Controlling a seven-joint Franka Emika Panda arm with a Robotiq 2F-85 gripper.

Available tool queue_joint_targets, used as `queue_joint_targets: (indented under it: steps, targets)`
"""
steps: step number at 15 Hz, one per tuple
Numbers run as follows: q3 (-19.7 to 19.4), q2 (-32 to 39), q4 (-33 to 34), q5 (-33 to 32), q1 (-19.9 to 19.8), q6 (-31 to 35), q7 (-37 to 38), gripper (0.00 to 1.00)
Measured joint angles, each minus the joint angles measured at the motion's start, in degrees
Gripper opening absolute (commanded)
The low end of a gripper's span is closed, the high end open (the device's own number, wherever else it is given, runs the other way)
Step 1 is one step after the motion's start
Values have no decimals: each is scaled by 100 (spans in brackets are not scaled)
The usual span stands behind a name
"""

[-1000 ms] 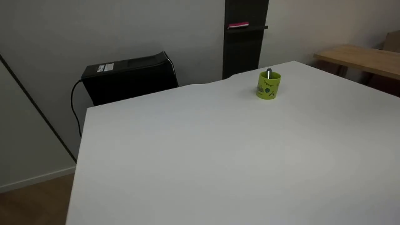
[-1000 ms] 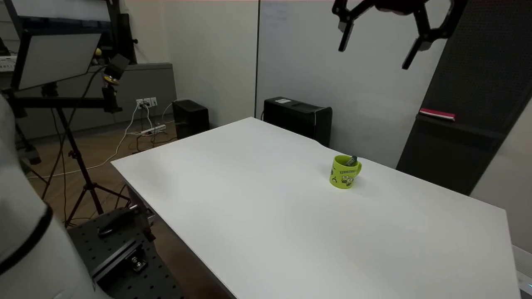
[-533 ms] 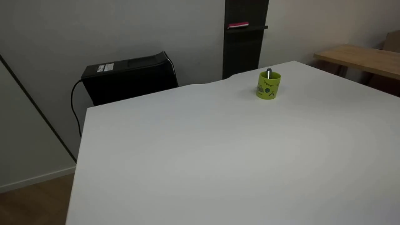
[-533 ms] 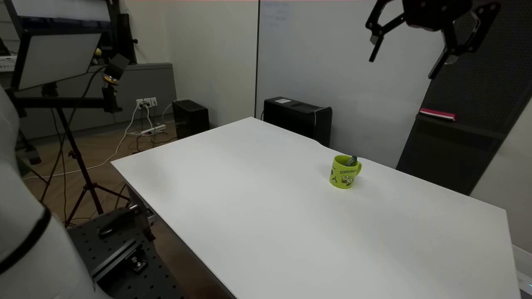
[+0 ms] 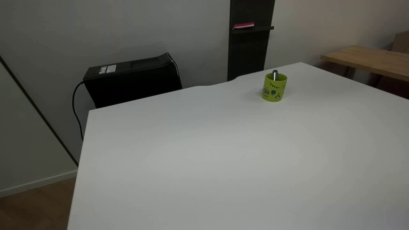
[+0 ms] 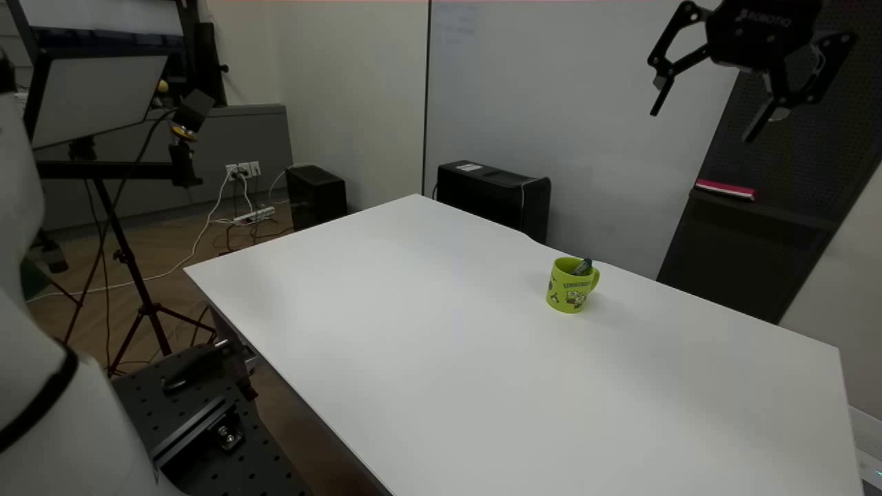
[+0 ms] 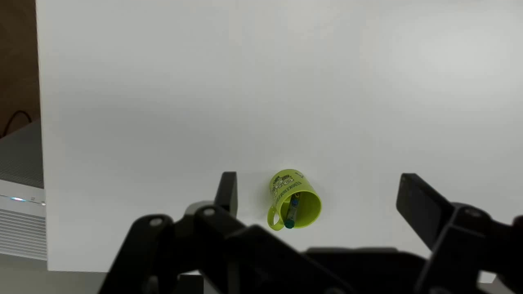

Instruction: Take the marker from the cup and put it on the table

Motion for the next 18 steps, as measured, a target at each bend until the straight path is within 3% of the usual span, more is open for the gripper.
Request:
queue_joint_targets:
  steps: [9, 18]
  targets:
    - [586, 1557, 1917, -17, -467, -776, 64, 100]
    - [995, 2843, 3584, -148, -587, -1487, 397, 100]
